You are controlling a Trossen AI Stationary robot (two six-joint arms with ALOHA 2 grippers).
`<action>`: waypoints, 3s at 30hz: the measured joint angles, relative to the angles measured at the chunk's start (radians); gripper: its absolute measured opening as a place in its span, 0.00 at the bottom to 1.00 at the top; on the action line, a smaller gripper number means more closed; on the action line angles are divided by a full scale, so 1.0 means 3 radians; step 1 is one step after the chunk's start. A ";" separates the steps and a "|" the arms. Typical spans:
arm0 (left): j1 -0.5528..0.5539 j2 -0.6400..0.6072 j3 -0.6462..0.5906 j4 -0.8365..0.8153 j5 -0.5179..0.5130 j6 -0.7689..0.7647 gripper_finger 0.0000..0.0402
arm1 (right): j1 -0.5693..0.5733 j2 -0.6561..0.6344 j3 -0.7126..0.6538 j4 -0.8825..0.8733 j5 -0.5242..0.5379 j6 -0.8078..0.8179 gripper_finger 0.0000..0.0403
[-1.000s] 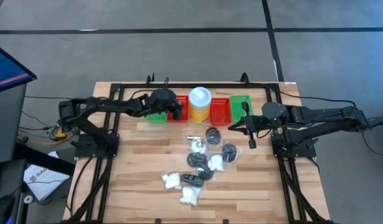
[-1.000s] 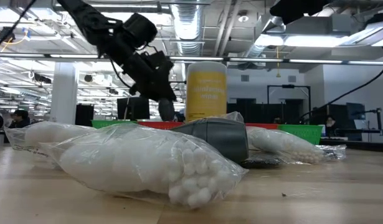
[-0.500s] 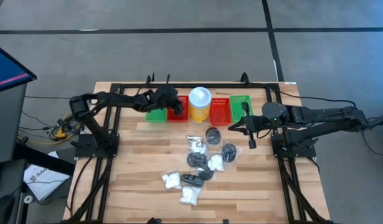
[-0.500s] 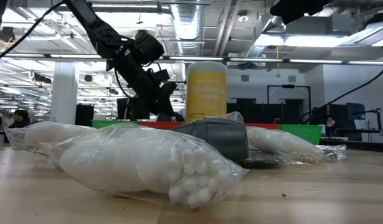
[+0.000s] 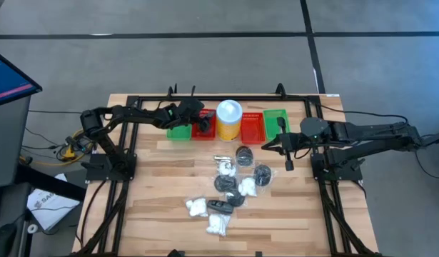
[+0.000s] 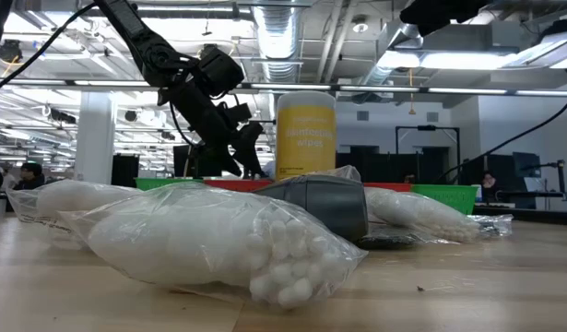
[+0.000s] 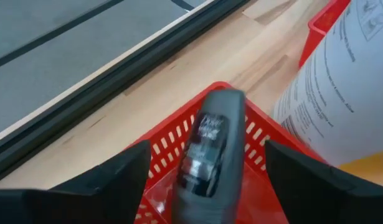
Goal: Pick & Place Travel size toiletries
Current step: Put the black deodorant into the left red bin, then put the white cotton pack into the left green bin
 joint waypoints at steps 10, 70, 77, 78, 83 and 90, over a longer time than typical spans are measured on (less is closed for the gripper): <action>-0.0063 -0.0017 -0.0001 0.0002 0.0156 -0.0043 0.72 | 0.0000 0.0000 0.0000 0.0000 0.0000 0.0008 0.00; -0.1878 0.0481 -0.0014 0.0429 0.0227 -0.0299 0.04 | 0.0000 0.0001 -0.0001 0.0024 -0.0001 0.0097 0.00; -0.1958 0.0242 -0.0017 0.0289 0.0025 -0.0374 0.02 | 0.0000 0.0001 -0.0001 0.0021 -0.0001 0.0095 0.00; -0.1980 0.0177 -0.0015 0.0223 -0.0043 -0.0388 0.02 | -0.0001 0.0001 -0.0001 0.0026 -0.0001 0.0097 0.00; -0.2106 -0.0275 -0.0015 -0.0412 -0.0473 -0.0583 0.01 | -0.0001 0.0001 -0.0001 0.0052 -0.0001 0.0097 0.00; -0.2194 -0.0907 -0.0015 -0.1180 -0.1115 -0.1016 0.02 | 0.0001 0.0001 -0.0001 0.0052 -0.0001 0.0097 0.00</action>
